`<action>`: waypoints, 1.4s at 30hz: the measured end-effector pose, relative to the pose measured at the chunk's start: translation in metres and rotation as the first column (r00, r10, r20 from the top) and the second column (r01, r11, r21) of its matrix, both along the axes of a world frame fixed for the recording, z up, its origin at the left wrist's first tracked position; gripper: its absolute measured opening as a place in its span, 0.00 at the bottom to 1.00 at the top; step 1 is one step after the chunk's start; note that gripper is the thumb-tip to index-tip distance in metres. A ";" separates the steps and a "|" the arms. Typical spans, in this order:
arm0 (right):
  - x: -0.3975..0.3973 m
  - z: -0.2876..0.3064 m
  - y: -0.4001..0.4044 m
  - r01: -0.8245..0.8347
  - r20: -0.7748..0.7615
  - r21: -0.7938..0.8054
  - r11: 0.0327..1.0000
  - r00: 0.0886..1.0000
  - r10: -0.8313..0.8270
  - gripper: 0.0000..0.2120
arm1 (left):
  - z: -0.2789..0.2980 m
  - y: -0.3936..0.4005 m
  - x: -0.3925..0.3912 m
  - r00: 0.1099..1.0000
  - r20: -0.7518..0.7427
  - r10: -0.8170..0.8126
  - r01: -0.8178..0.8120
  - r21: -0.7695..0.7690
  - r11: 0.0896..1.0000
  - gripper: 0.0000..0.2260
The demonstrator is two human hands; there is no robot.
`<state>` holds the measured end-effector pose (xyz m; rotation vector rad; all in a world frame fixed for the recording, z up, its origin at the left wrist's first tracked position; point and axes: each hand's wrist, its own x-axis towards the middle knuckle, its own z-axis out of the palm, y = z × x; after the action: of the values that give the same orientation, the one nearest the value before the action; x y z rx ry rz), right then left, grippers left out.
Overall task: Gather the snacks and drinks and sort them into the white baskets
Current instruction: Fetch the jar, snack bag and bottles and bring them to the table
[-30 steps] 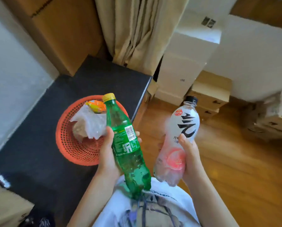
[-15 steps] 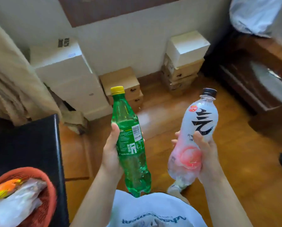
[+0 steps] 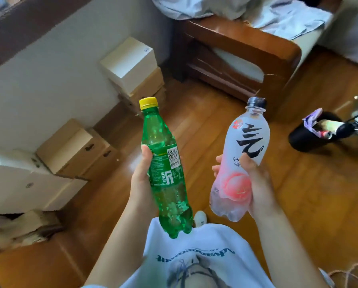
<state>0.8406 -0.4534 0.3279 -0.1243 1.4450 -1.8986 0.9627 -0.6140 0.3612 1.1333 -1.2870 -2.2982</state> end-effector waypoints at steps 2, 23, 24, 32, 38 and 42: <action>-0.021 -0.002 0.015 0.090 0.004 -0.009 0.996 0.996 -0.090 0.45 | -0.003 0.008 -0.035 0.997 0.040 -0.060 0.060 -0.004 0.998 0.25; -0.338 -0.003 0.182 0.584 0.097 0.138 0.800 0.796 -0.598 0.44 | -0.025 0.148 -0.472 0.737 0.000 -0.676 0.673 0.089 0.734 0.25; -0.347 -0.004 0.192 0.612 0.108 0.136 0.779 0.773 -0.625 0.43 | -0.025 0.158 -0.486 0.715 0.003 -0.700 0.696 0.095 0.712 0.26; -0.421 -0.021 0.295 0.754 0.064 0.145 0.641 0.639 -0.766 0.41 | -0.038 0.257 -0.585 0.610 -0.025 -0.792 0.792 0.047 0.608 0.28; -0.493 -0.028 0.407 0.780 0.044 0.176 0.600 0.603 -0.797 0.36 | -0.039 0.373 -0.662 0.610 -0.074 -0.789 0.792 0.058 0.607 0.24; -0.538 -0.027 0.478 0.764 0.006 0.216 0.608 0.621 -0.783 0.26 | -0.029 0.456 -0.709 0.720 -0.021 -0.694 0.688 0.159 0.708 0.38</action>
<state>0.3028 0.0250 0.3009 0.8325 1.7671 -2.3520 0.2534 -0.1584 0.3322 0.8102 -1.8165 -2.9584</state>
